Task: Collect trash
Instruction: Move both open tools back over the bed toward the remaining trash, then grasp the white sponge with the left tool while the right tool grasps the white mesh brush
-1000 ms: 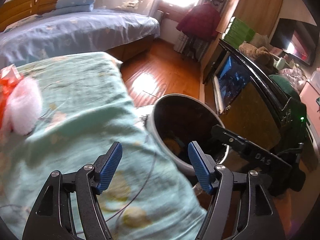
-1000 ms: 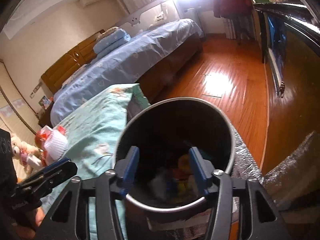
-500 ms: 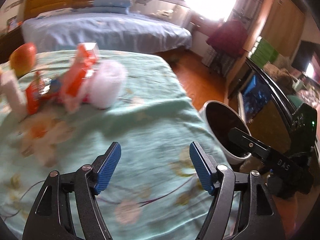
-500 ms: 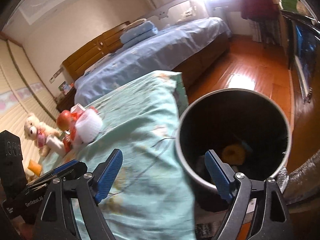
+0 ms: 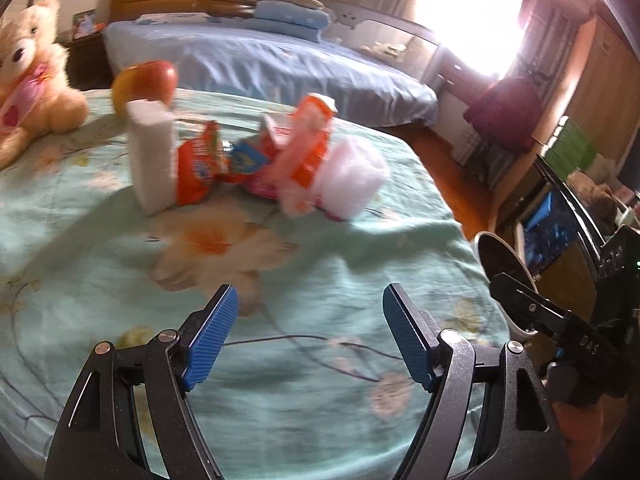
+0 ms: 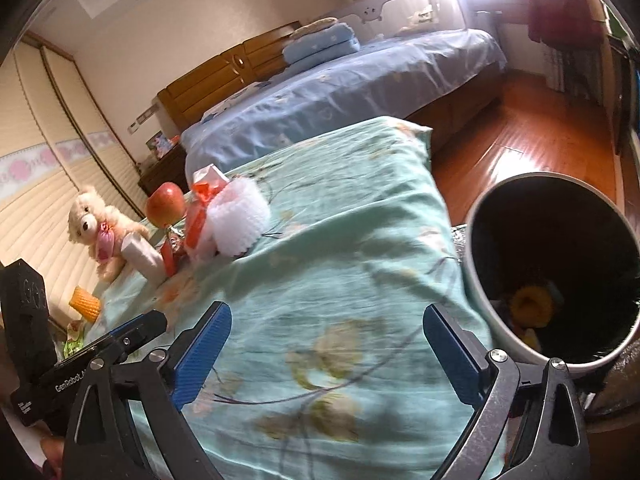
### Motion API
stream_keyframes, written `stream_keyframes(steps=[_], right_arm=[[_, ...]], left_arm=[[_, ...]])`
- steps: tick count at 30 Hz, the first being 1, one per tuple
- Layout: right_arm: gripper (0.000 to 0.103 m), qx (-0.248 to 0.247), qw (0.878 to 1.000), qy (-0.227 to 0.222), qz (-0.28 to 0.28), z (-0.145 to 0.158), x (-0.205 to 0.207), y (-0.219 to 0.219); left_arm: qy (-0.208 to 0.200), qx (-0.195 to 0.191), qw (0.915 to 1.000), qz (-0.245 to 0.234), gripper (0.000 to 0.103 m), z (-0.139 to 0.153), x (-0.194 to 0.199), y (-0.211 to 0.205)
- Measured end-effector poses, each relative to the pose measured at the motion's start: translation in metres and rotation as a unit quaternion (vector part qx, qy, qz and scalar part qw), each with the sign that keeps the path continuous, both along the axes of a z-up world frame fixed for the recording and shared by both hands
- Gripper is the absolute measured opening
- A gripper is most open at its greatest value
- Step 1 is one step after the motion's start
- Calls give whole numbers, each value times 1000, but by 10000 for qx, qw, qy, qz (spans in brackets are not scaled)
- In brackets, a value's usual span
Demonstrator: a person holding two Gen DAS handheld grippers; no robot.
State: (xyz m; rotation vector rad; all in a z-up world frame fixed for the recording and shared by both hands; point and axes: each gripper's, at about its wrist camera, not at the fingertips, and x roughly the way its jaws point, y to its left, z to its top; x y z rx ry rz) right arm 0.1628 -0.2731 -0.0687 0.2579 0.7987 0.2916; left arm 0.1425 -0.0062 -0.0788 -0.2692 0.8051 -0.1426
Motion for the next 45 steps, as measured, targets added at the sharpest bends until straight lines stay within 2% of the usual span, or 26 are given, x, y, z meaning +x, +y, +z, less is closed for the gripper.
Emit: stream_keyframes(steps=[6,19,39,45], right_arm=[[98,6,9999,-36,126,0,7,19],[98,-54,9991,86,409,-9,29,53],[97,-163,9987,103,472,-17,80,86],[89,-131,9987,118,468,-19,98,94]], left_arm=[[8,-14,9995,306,77,-2,-1,25],[50,114,9980,627,77,-6,14,52],[126,362,9941,1019,77,-9,69,83],[106,448,9924,1139,76,-12,82,88]])
